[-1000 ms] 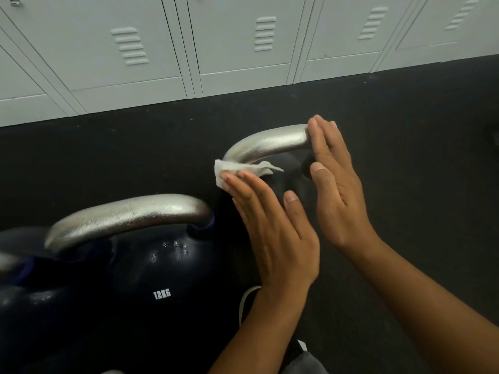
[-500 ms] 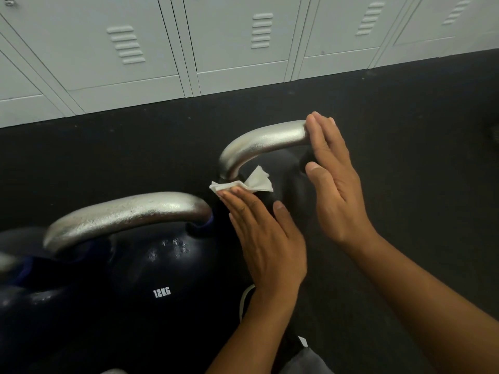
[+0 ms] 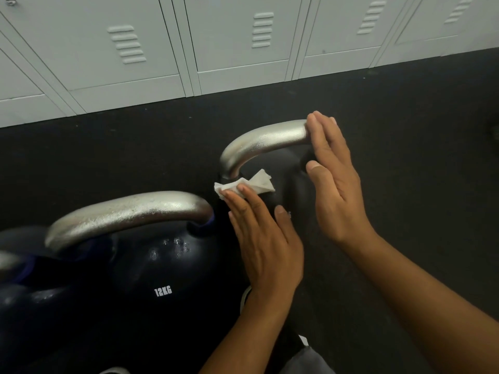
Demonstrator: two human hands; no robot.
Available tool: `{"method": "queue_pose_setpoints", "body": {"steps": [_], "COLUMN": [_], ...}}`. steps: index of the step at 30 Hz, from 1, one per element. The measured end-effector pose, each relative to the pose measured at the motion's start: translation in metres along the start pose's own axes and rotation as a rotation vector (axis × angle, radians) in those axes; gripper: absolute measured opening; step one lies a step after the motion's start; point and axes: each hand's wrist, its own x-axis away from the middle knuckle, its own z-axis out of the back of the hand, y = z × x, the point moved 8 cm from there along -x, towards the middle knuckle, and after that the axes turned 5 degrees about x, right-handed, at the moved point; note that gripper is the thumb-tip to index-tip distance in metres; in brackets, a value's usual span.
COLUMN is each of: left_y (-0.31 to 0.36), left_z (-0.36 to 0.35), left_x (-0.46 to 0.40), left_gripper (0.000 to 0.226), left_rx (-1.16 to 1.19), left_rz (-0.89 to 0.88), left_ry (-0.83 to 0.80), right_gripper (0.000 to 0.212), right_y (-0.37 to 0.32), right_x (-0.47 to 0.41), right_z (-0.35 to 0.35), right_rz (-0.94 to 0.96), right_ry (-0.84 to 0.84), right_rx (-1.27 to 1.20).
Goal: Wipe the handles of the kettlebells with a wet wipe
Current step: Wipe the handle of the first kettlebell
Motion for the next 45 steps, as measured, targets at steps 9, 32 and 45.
{"method": "queue_pose_setpoints", "body": {"steps": [9,32,45], "left_y": [0.02,0.091,0.116], "left_z": [0.012,0.027,0.058], "left_x": [-0.005,-0.018,-0.049], "left_gripper": [0.074,0.066,0.079], "left_rx": [0.011,-0.43,-0.866], "left_rz": [-0.064,-0.477,-0.599], "left_ry": [0.069,-0.044,-0.403], "right_gripper": [0.06,0.055,0.052], "right_y": [0.0,0.007,0.003], "right_x": [0.0,-0.001,0.001], "right_z": [0.001,0.005,0.007], "right_rz": [0.008,0.007,-0.084], "right_ry": [-0.011,0.014,0.129], "right_rx": [0.028,0.004,-0.053]}}
